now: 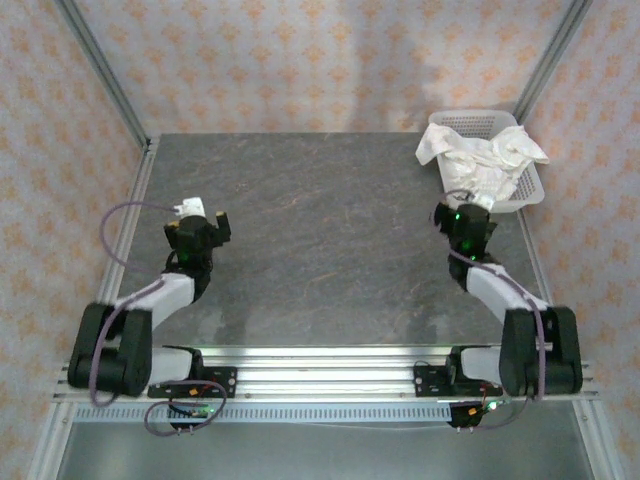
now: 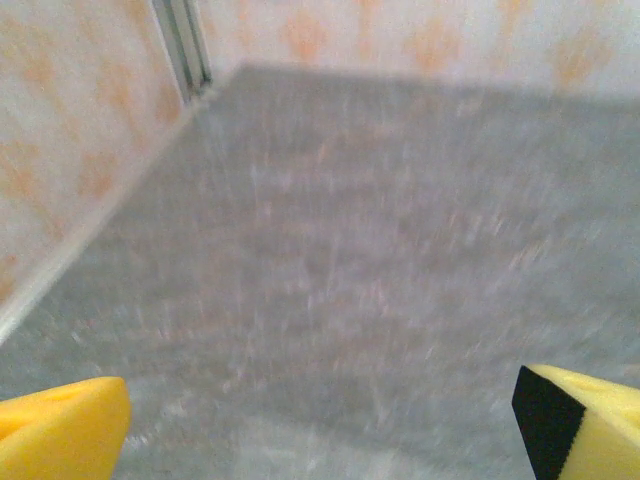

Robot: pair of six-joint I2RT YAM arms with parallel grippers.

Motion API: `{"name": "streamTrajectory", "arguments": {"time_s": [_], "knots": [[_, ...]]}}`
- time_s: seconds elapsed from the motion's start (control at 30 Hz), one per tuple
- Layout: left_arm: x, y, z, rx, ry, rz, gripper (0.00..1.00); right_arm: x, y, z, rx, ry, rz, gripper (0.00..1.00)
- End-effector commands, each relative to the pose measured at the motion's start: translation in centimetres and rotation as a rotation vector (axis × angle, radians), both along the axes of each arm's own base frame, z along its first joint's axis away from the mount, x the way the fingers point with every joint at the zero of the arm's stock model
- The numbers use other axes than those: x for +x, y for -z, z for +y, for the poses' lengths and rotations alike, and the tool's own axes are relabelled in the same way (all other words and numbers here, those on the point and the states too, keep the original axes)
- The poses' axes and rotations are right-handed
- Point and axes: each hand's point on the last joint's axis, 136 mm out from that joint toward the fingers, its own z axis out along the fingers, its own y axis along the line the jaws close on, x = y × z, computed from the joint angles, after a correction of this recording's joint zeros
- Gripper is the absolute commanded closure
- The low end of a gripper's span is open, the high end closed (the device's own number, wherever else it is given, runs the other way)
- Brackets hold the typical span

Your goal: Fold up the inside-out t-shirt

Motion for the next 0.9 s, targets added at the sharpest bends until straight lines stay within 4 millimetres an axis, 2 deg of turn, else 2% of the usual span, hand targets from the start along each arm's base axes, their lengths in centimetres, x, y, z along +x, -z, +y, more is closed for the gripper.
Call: {"name": "streamTrajectory", "arguments": {"time_s": [0.0, 0.1, 0.2, 0.3, 0.4, 0.5, 0.6, 0.63, 0.67, 0.73, 0.77, 0.8, 0.87], "knots": [[-2.3, -3.5, -1.1, -0.129, 0.0, -0.037, 0.0, -1.1, -3.0, -0.3, 0.147, 0.098, 0.056, 0.0], [-3.4, -6.7, -4.0, -0.243, 0.149, -0.048, 0.0, 1.2, -4.7, -0.9, 0.189, 0.156, 0.111, 0.0], [-4.6, -8.6, -6.5, -0.31, 0.269, -0.004, 0.0, 5.2, -4.0, -2.2, 0.269, 0.208, 0.227, 0.01], [-5.6, -9.2, -9.7, -0.371, 0.422, 0.044, 0.0, 9.7, -2.3, -3.6, 0.36, 0.261, 0.295, 0.02], [-6.6, -9.1, -11.9, -0.355, 0.546, 0.106, 0.0, 13.5, 0.3, -5.2, 0.407, 0.325, 0.33, 0.02], [-7.6, -8.8, -12.1, -0.272, 0.596, 0.173, 0.0, 15.2, 3.0, -7.8, 0.318, 0.436, 0.426, 0.01], [-8.3, -8.7, -11.9, -0.196, 0.627, 0.216, 0.0, 16.5, 6.0, -8.9, 0.326, 0.46, 0.495, 0.01], [-8.4, -8.7, -11.9, -0.185, 0.636, 0.22, 0.0, 17.1, 7.0, -8.8, 0.362, 0.441, 0.504, 0.05], [-8.5, -8.6, -12.0, -0.176, 0.644, 0.223, 0.0, 18.0, 7.8, -8.3, 0.404, 0.401, 0.501, 0.13], [-8.5, -8.6, -12.1, -0.172, 0.653, 0.222, 0.0, 19.7, 8.3, -7.0, 0.474, 0.304, 0.497, 0.58], [-8.5, -8.5, -12.1, -0.173, 0.656, 0.224, 0.0, 20.7, 7.5, -6.2, 0.498, 0.247, 0.481, 0.84], [-8.5, -8.5, -12.2, -0.172, 0.66, 0.225, 0.0, 21.5, 6.3, -5.5, 0.515, 0.205, 0.458, 1.0], [-8.5, -8.7, -12.1, -0.166, 0.659, 0.22, 0.0, 22.2, 2.8, -4.9, 0.511, 0.174, 0.395, 1.0]]}}
